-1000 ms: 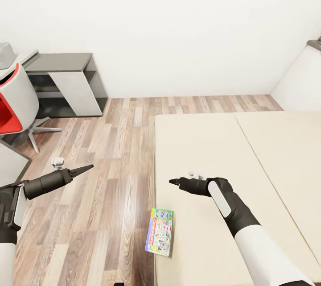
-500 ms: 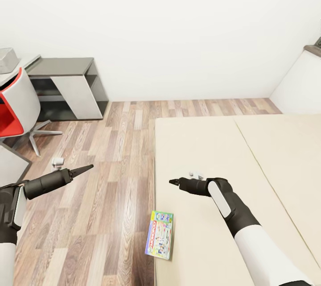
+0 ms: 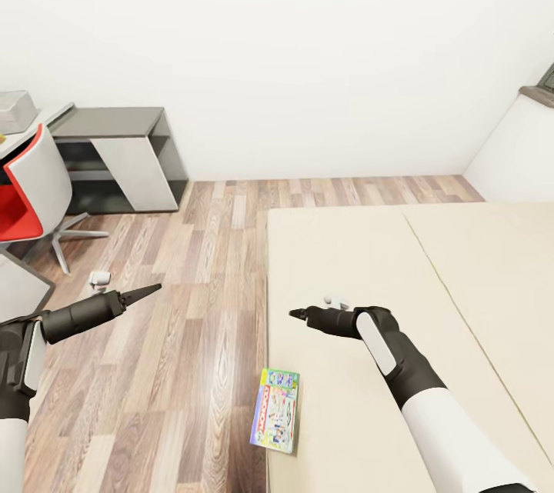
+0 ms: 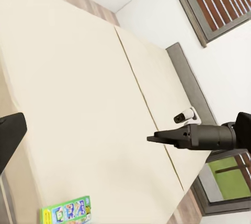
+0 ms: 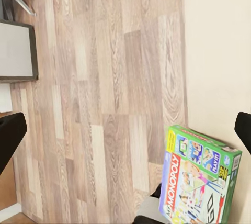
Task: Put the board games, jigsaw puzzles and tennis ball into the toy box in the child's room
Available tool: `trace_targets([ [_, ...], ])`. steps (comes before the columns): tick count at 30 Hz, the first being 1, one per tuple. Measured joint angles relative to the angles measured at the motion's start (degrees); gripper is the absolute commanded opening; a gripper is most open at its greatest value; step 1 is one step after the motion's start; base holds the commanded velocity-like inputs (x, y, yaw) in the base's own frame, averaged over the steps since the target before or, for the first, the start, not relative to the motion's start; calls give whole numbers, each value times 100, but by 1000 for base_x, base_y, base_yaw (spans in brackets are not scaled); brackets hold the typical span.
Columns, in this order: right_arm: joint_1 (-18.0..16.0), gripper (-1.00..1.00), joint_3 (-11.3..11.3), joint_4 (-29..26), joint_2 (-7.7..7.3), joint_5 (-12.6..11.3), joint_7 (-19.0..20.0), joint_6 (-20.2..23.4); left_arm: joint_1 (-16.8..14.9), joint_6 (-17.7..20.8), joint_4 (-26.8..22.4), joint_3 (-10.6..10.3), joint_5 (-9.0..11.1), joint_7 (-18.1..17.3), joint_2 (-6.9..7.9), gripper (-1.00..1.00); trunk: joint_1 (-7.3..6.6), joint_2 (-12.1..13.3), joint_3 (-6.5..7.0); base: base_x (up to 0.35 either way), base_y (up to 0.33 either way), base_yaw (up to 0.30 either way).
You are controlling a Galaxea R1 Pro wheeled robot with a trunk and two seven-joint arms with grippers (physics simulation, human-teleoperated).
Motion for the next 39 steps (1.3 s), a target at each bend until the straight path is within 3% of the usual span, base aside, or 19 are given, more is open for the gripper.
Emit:
trace_targets([
  [39,-2,100,-1,7,55,5,-6,0,0,5,0,0,0,2,-5,100,0,0,368,0,0,0],
])
